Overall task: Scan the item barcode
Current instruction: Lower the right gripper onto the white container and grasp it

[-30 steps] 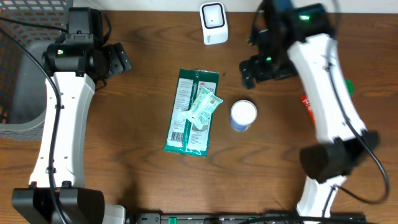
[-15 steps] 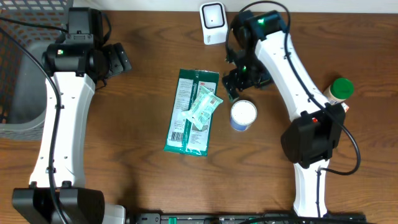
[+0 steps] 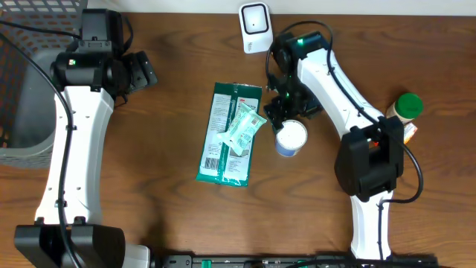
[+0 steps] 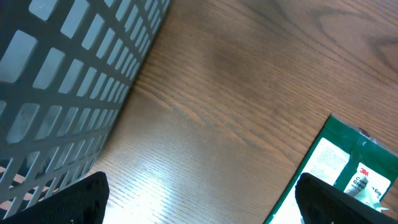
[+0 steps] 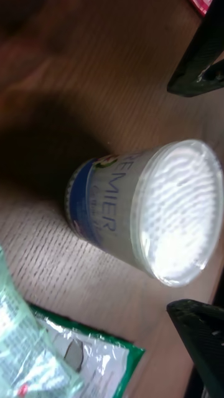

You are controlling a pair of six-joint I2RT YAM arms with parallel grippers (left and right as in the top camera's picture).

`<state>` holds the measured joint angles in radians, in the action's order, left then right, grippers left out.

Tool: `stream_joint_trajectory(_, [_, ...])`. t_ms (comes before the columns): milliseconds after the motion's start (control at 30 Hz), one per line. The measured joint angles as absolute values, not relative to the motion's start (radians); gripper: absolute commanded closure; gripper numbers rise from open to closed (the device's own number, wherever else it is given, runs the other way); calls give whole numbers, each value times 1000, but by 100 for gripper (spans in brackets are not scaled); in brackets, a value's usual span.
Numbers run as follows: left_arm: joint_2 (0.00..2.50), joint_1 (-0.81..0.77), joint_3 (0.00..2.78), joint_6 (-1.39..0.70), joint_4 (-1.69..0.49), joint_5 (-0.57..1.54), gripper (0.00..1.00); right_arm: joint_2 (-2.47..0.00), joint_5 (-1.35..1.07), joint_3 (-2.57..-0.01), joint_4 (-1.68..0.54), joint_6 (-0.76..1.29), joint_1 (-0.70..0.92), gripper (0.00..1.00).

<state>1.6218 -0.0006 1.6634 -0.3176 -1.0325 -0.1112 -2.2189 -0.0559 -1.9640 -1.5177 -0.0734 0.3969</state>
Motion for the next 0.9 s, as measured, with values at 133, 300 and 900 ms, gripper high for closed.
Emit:
stream_joint_trajectory(133, [1622, -1, 1663, -318, -1032, -111, 4, -2219, -55, -1919, -1495, -74, 416, 1])
stream_joint_trajectory(300, [1622, -1, 1663, -318, -1032, -111, 4, -2219, -53, -1901, -1485, -73, 448, 4])
stream_joint_trajectory(900, [1622, -1, 1663, -318, -1032, -111, 4, -2170, 42, -1888, -1485, 28, 475, 2])
